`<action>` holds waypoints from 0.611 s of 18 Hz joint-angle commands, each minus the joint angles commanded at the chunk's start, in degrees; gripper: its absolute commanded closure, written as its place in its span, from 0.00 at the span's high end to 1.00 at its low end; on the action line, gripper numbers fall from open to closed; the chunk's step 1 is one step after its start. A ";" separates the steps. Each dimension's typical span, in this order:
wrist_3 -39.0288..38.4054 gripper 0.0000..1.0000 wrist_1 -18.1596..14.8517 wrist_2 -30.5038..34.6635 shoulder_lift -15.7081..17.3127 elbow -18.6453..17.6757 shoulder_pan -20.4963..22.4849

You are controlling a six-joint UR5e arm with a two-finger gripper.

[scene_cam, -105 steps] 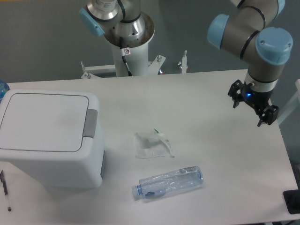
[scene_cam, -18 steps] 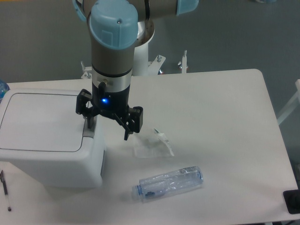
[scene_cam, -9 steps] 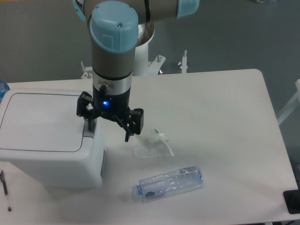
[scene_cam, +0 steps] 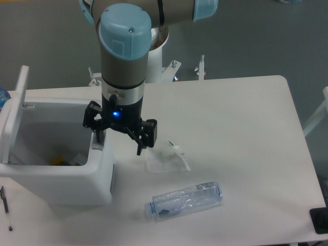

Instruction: Open the trash can

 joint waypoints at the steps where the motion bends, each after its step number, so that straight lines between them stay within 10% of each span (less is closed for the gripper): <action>1: 0.09 1.00 0.00 0.00 0.18 0.26 0.17; 11: 12.90 1.00 0.09 0.53 -1.23 1.76 9.91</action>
